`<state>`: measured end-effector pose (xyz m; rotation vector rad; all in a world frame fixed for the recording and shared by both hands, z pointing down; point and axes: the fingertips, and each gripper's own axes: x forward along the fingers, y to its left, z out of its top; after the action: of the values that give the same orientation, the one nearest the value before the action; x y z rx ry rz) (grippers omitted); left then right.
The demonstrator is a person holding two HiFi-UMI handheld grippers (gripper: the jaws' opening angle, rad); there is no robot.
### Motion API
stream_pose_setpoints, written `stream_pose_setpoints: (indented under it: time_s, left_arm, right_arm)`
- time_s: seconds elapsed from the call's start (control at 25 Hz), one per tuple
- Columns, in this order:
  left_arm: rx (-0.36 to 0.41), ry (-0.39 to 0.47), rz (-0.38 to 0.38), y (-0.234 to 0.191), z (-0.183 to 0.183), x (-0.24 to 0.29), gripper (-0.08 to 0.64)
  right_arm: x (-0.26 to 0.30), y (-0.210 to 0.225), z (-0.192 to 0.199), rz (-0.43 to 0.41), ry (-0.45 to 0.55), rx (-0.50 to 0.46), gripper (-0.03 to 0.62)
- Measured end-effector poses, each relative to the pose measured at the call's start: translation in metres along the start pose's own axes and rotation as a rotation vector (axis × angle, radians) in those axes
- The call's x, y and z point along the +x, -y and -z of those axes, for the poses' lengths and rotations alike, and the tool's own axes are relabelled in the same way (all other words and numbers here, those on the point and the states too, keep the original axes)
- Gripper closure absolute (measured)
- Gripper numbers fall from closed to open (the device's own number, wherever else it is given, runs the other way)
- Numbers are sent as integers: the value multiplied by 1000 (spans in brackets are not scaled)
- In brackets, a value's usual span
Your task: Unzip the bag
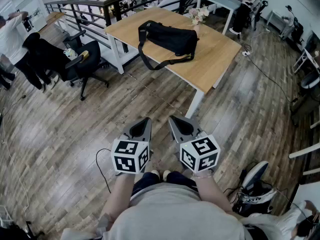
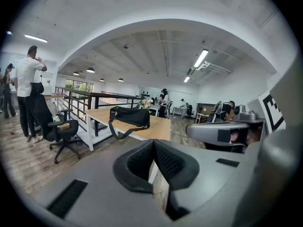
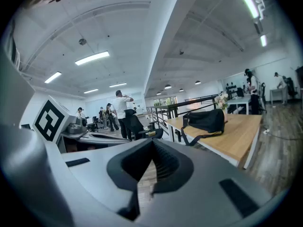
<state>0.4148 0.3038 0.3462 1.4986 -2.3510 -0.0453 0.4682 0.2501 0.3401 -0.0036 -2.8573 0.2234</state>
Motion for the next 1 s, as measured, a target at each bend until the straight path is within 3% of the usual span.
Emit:
stream_pose_setpoints:
  time_s: [0.4,0.6,0.96,1.0]
  left_arm:
    - [-26,-15,81,29,12,6,543]
    - [-55,62,135,32,-4,7,541]
    - [-46,80,25,32,0,23,540]
    - [-46,74,14,32,2,24,538]
  right_arm:
    - [-6,6,11,-20,-37,-8,588]
    - [-10,19,4,-26,26,33,584]
    - [-22,49,17,-21,-8,32,581]
    - [-22,51,19,-32,-16,32,555]
